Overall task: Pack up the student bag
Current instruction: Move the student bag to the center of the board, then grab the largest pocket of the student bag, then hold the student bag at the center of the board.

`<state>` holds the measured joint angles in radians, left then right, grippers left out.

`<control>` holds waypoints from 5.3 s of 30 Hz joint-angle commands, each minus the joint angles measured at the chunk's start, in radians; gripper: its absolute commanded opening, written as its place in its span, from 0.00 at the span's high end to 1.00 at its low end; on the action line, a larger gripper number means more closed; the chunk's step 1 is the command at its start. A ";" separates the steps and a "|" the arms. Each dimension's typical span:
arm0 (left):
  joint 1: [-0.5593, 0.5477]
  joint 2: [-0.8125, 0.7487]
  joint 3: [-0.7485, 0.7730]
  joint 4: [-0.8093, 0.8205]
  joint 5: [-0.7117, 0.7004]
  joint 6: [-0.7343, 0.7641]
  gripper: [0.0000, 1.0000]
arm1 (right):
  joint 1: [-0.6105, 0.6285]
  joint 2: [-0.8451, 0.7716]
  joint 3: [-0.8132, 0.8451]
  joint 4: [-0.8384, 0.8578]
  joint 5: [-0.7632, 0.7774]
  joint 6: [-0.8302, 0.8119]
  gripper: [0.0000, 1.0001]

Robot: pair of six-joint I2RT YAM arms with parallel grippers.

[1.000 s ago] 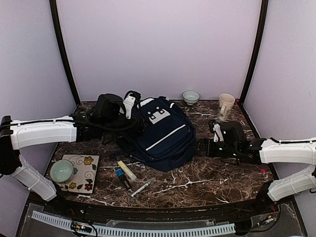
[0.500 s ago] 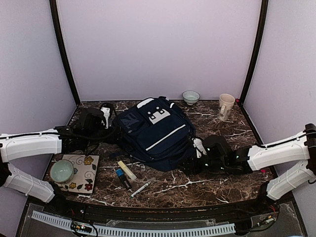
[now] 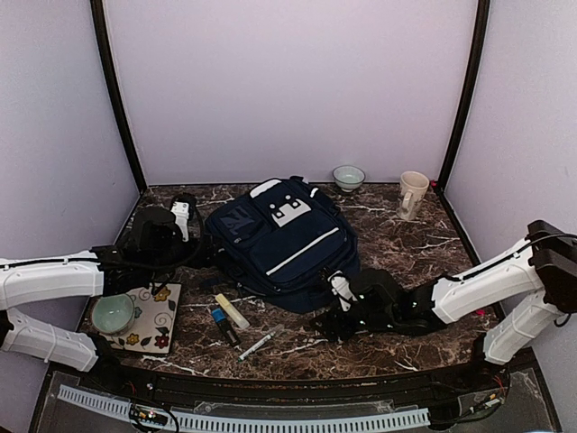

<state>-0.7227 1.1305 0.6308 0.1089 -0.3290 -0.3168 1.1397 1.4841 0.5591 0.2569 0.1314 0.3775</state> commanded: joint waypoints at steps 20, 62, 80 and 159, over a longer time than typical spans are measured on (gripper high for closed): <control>0.004 0.017 -0.034 0.097 0.091 0.019 0.21 | -0.084 0.236 0.146 0.090 0.258 0.109 0.22; -0.036 0.277 0.027 0.078 0.531 0.017 0.55 | -0.345 0.140 0.050 0.153 0.146 0.185 0.21; -0.052 0.628 0.300 -0.080 0.376 0.127 0.60 | -0.346 0.067 0.023 0.095 0.125 0.190 0.21; -0.070 0.562 0.118 0.100 0.462 0.147 1.00 | -0.561 0.383 -0.115 0.897 -0.487 0.687 0.48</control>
<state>-0.7780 1.7462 0.7692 0.2531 0.0971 -0.1677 0.5831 1.8324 0.4084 1.0576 -0.3111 1.0592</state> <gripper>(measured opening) 0.041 0.546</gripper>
